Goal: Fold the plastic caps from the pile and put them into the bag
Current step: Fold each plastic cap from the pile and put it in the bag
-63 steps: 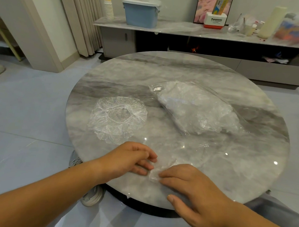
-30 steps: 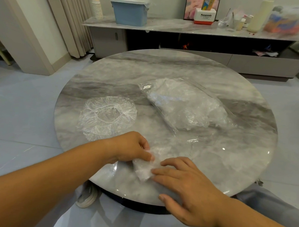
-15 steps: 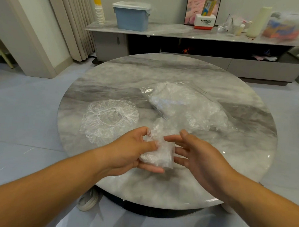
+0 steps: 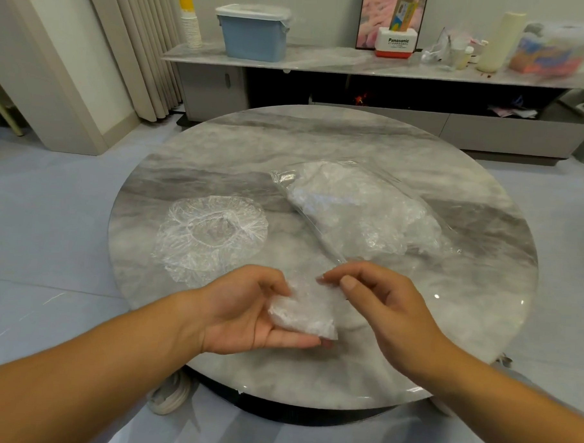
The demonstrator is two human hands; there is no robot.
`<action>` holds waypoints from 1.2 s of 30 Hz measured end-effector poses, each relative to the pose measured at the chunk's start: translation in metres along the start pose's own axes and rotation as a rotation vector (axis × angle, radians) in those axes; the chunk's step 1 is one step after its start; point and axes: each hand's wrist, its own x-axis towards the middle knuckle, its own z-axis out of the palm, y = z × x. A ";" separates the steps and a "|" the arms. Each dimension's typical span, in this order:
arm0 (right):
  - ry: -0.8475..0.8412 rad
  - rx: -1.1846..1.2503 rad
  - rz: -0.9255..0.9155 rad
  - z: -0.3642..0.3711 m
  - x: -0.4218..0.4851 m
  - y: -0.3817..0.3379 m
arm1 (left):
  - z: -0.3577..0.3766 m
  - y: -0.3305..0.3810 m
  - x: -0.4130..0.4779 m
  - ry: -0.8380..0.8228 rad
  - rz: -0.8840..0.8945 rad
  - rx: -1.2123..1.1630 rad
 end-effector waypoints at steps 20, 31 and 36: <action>-0.028 0.367 0.348 -0.006 -0.005 -0.012 | 0.014 0.004 0.011 0.186 0.499 0.216; 0.143 0.353 0.326 -0.050 0.000 -0.028 | 0.057 0.008 0.032 0.210 0.670 0.691; 0.462 0.295 0.339 -0.098 0.011 -0.014 | 0.084 0.010 0.045 0.398 0.817 0.988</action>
